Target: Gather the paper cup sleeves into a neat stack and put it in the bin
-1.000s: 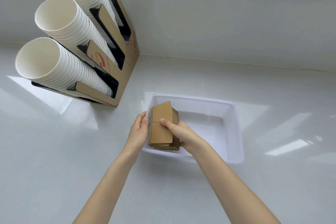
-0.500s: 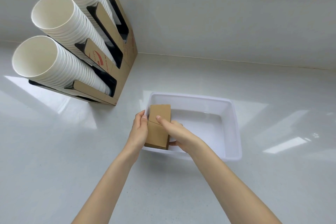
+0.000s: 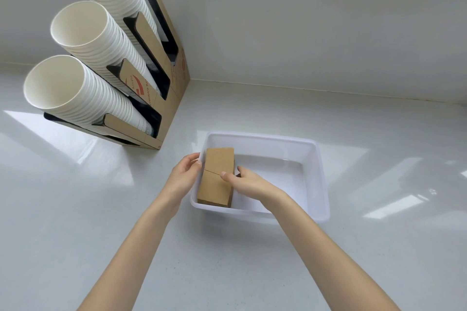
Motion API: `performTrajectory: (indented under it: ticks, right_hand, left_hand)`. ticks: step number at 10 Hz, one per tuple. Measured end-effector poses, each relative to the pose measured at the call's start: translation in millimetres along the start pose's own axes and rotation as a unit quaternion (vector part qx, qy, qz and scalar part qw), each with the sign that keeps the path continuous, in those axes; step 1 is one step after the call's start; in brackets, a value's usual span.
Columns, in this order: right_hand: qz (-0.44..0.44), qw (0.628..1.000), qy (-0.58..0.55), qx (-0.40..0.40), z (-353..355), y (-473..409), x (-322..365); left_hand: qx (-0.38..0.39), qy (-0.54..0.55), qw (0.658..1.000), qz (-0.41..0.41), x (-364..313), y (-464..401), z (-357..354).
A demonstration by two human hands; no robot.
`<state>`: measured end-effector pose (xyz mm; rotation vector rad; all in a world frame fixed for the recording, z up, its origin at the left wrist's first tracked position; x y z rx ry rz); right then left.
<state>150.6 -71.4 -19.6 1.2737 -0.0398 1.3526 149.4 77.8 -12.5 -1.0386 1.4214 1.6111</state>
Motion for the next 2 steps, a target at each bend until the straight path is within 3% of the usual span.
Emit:
performTrajectory:
  ticks: [2]
  right_hand:
    - [0.004, 0.981, 0.173, -0.087, 31.3, 21.3, -2.0]
  left_hand:
    - [0.017, -0.192, 0.978, -0.078, -33.7, 5.2, -11.4]
Point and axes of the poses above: each hand's wrist, its own y-axis away from the middle knuckle, its own z-axis out of the back of the hand, x = y × z, the point moved 5 cm from there along -y, towards the middle knuckle, and after that the axes turned 12 degrees about y, right-handed, at the moved point
